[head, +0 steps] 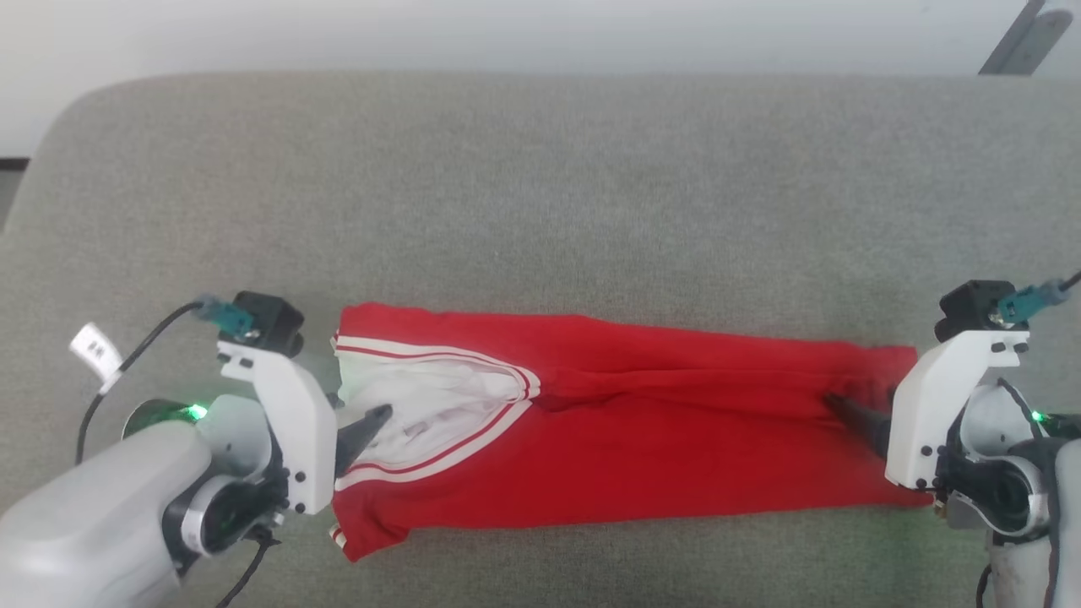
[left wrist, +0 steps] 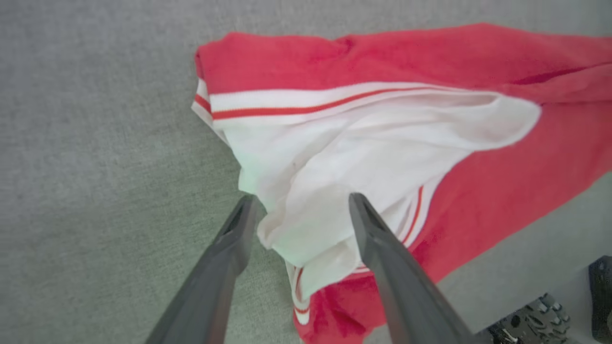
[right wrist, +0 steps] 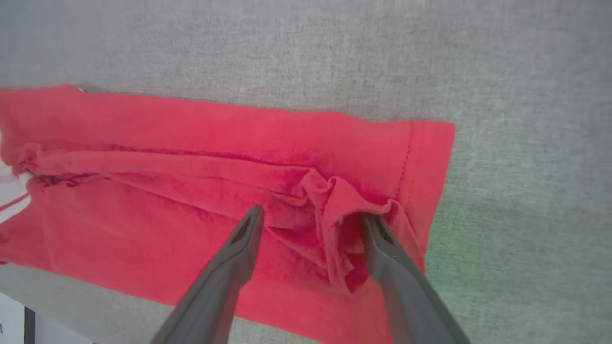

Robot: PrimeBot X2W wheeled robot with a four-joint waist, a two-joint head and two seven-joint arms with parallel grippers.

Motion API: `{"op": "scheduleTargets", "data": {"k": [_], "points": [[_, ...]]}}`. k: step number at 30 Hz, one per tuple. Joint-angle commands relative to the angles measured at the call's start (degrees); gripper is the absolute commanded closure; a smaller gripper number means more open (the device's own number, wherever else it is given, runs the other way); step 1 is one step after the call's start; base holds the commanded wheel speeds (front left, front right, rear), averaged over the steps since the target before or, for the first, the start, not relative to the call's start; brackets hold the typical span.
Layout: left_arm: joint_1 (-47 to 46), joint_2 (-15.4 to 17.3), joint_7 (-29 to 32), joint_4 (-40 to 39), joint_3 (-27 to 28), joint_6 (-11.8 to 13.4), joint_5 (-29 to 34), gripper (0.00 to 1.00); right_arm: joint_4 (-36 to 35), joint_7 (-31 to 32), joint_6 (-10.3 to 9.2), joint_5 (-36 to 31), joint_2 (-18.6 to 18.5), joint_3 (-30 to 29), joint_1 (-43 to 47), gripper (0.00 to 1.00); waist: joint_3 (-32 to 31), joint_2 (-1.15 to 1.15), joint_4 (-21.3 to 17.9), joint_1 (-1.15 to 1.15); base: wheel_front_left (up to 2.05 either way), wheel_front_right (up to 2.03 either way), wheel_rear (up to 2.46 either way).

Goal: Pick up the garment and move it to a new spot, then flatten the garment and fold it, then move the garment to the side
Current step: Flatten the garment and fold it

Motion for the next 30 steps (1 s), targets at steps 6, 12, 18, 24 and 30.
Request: {"op": "scheduleTargets", "data": {"k": [6, 12, 18, 24, 30], "points": [[5.2, 1.7, -13.8, -1.2, 2.9, -1.8, 2.9, 0.00, -1.8, -3.6, -0.06, -0.1, 0.4, -2.0, 2.5, 0.00, -3.8, 0.00, 0.4, 0.00, 0.00, 0.00, 0.00], [10.6, 4.1, -28.2, -3.4, 5.8, 0.7, 5.9, 0.00, -2.7, -4.0, -0.06, 0.1, 0.6, -5.6, 4.4, 0.00, -5.7, 0.00, 1.4, 0.00, 0.00, 0.00, 0.00], [16.0, 4.9, -33.1, -6.2, 11.5, 3.7, 9.3, 0.00, -1.5, -3.5, -0.07, -0.7, 0.4, -11.1, 4.6, 0.00, -6.0, 0.00, 3.5, 0.00, 0.00, 0.00, 0.00], [26.1, 0.9, -33.2, -9.6, 26.7, 4.9, 16.9, 0.00, 2.8, -1.9, -0.07, -2.0, -0.7, -14.4, 3.5, 0.00, -6.0, 0.00, 5.5, 0.00, 0.00, 0.00, 0.00], [35.6, -4.9, -33.2, -10.5, 39.0, 2.5, 24.0, 0.00, 9.6, -0.8, -0.07, -1.5, -2.0, -14.7, 1.9, 0.00, -5.7, 0.00, 7.7, 0.00, 0.00, 0.00, 0.00]]}}
